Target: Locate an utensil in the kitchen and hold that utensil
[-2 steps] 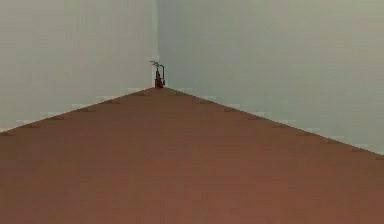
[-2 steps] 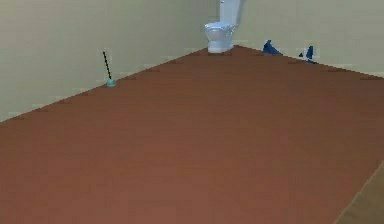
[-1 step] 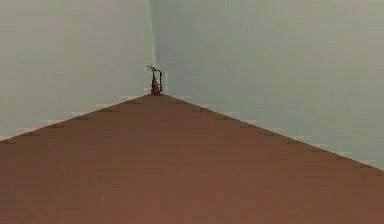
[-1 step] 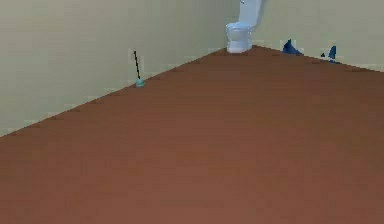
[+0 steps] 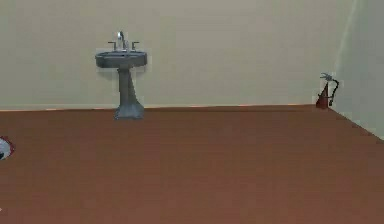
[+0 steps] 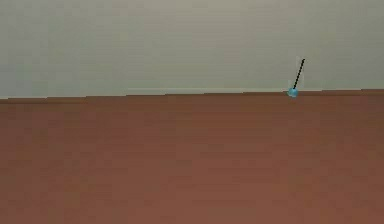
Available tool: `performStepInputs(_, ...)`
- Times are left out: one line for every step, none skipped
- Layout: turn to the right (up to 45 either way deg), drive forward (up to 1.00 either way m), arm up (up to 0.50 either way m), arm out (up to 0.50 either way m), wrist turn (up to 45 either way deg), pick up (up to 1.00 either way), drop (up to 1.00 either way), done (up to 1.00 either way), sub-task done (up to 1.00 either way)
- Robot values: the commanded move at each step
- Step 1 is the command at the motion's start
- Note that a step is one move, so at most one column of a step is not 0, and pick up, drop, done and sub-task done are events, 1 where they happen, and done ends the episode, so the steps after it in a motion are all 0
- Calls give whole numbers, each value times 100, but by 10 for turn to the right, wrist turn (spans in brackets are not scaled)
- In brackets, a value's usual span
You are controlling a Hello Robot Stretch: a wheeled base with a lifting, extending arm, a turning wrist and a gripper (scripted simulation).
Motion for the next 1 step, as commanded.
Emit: performStepInputs(0, 70, 0, 0, 0, 0, 0, 0, 0)
